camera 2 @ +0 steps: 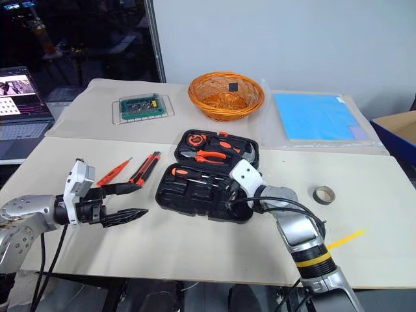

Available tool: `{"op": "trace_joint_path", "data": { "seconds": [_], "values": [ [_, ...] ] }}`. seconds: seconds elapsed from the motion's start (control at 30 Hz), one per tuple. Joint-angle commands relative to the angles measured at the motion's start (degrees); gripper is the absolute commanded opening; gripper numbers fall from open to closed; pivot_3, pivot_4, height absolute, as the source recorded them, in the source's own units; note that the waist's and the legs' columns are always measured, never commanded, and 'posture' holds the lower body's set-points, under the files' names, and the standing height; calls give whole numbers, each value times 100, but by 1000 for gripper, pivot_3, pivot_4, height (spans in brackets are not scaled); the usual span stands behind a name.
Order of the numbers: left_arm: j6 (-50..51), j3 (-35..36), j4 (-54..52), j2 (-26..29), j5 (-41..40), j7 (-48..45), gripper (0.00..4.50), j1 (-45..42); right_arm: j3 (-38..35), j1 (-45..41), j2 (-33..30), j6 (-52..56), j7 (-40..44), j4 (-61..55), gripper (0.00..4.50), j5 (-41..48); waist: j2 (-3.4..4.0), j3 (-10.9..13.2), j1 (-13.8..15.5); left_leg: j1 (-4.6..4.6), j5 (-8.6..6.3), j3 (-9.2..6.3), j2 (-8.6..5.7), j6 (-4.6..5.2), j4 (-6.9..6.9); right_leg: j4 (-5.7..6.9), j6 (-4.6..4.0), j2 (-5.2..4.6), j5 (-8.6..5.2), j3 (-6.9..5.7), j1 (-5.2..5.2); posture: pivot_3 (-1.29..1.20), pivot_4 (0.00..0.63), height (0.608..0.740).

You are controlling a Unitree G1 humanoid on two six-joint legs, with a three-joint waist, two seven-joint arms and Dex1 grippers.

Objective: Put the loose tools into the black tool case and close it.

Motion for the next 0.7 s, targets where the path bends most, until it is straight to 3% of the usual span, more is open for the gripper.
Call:
{"op": "trace_joint_path", "data": {
  "seconds": [0.03,0.1,0.17,0.27,0.5,0.67,0.7],
  "values": [
    [95,286,192,-314,77,842,4420,-359,-736,30,228,-484,204,-403,73,872,-1,0,2,-2,0,0,0,0,1,3,0,-1,1,0,0,0,150,740],
    [345,434,536,-583,266,1748,4420,-700,-1325,-58,167,-159,581,-1017,323,1823,4,7,8,-14,4,2,-1,5,2,8,4,-1,5,4,7,0,150,740],
    [434,482,846,-678,491,2276,4420,-951,-1421,-42,-134,161,930,-1462,901,2220,5,10,10,-34,28,-4,-2,43,6,14,51,4,32,5,2,0,150,740],
    [473,387,1439,-645,939,2840,4420,-1331,-1543,124,-748,549,1439,-2177,1935,2840,-2,6,9,-33,28,-10,-1,43,4,9,52,10,31,5,4,0,150,740],
    [533,-556,3037,-105,1773,2195,4420,-2165,-1773,400,-1702,683,1745,-2741,4336,3131,-5,8,0,-33,24,-7,-1,39,-11,6,41,10,20,4,-6,0,150,740],
    [498,-963,3586,-126,2274,2193,4420,-2494,-1820,509,-1855,612,1701,-2883,4468,3193,-5,9,14,-45,22,-7,-1,35,-9,2,41,9,19,4,-12,0,150,740],
    [532,-996,3629,-138,2285,2132,4173,-2513,-1850,523,-1835,595,1660,-2913,4490,3212,-6,9,15,-46,23,-7,-1,37,-8,2,41,9,19,4,-13,0,150,740]
  ]
}}
